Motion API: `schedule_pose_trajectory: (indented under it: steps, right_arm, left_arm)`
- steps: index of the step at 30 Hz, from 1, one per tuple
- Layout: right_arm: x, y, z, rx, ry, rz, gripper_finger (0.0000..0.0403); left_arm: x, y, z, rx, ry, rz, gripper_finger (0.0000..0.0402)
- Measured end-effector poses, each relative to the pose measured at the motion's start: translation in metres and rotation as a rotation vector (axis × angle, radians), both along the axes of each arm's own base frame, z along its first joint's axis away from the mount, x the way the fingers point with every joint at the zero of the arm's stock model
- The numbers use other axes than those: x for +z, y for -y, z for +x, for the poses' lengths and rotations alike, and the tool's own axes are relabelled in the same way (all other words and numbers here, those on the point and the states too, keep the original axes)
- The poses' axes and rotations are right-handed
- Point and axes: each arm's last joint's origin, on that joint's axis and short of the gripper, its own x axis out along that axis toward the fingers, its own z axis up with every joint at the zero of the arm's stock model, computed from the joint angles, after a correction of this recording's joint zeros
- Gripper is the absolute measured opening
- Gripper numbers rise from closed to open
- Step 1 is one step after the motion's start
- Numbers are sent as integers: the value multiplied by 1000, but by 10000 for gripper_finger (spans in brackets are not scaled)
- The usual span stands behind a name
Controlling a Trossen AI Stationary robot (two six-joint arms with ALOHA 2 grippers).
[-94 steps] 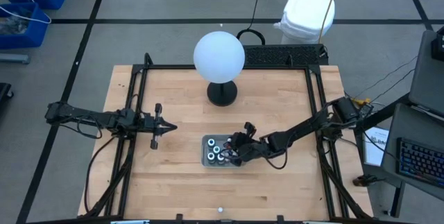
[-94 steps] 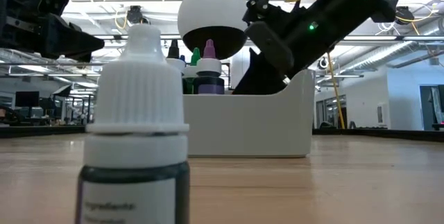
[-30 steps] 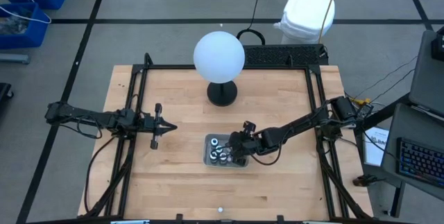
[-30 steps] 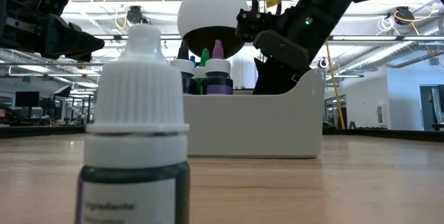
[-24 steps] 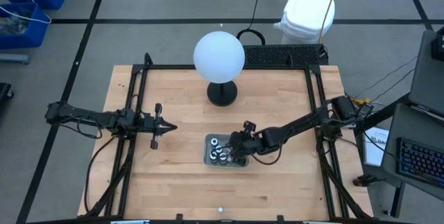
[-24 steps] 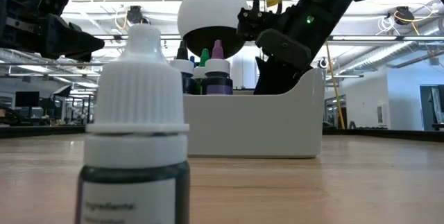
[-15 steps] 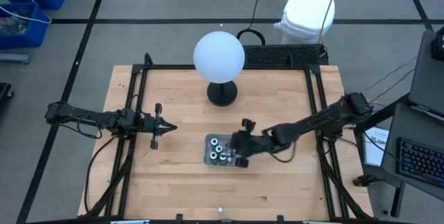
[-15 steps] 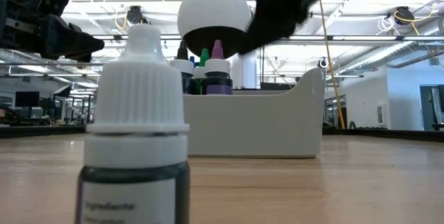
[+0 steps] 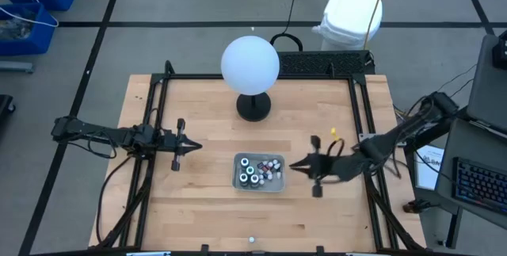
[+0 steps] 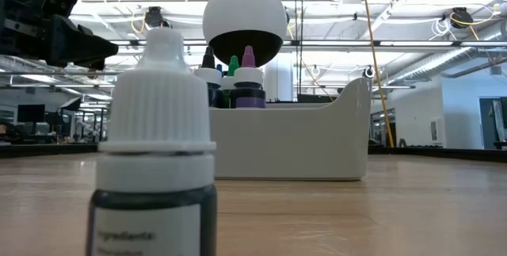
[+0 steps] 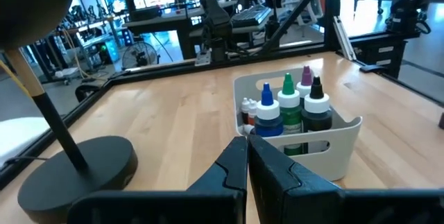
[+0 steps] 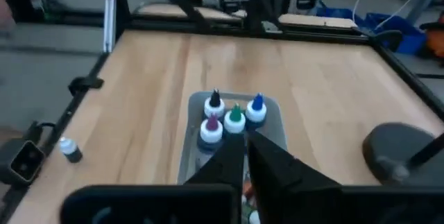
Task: Pick & Place food coloring
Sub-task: Put the small black food coloring bottle into the gray bin
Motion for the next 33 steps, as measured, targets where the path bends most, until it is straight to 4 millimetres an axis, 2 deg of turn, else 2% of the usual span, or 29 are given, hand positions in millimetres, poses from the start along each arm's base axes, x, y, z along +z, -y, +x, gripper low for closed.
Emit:
schedule_pose_trajectory:
  steps: [2, 5, 9, 12, 14, 24, 28, 33]
  right_arm:
    - [-13, 11, -15, -1, 51, 44, 5]
    - [-36, 24, -32, 10, 205, 136, 8]
    - [-79, 38, -49, 91, 317, 202, 1]
    - [-98, 47, -57, 77, 350, 210, 1]
    - [-101, 51, -60, 87, 349, 199, 1]
    - [-91, 67, -84, 122, 403, 133, 0]
    - [-95, 72, -95, 125, 431, 129, 0]
    - [-113, 76, -104, 129, 442, 107, 0]
  left_arm:
    - [0, 0, 0, -2, 1, 19, 21]
    - [0, 0, 0, -5, 3, 54, 21]
    - [0, 0, 0, -6, 4, 72, 21]
    - [0, 0, 0, -6, 5, 77, 21]
    - [0, 0, 0, -8, 6, 97, 21]
    - [0, 0, 0, 1, 7, 103, 21]
    - [0, 0, 0, 10, 5, 74, 21]
    - [-1, -1, 0, 33, -9, 32, 21]
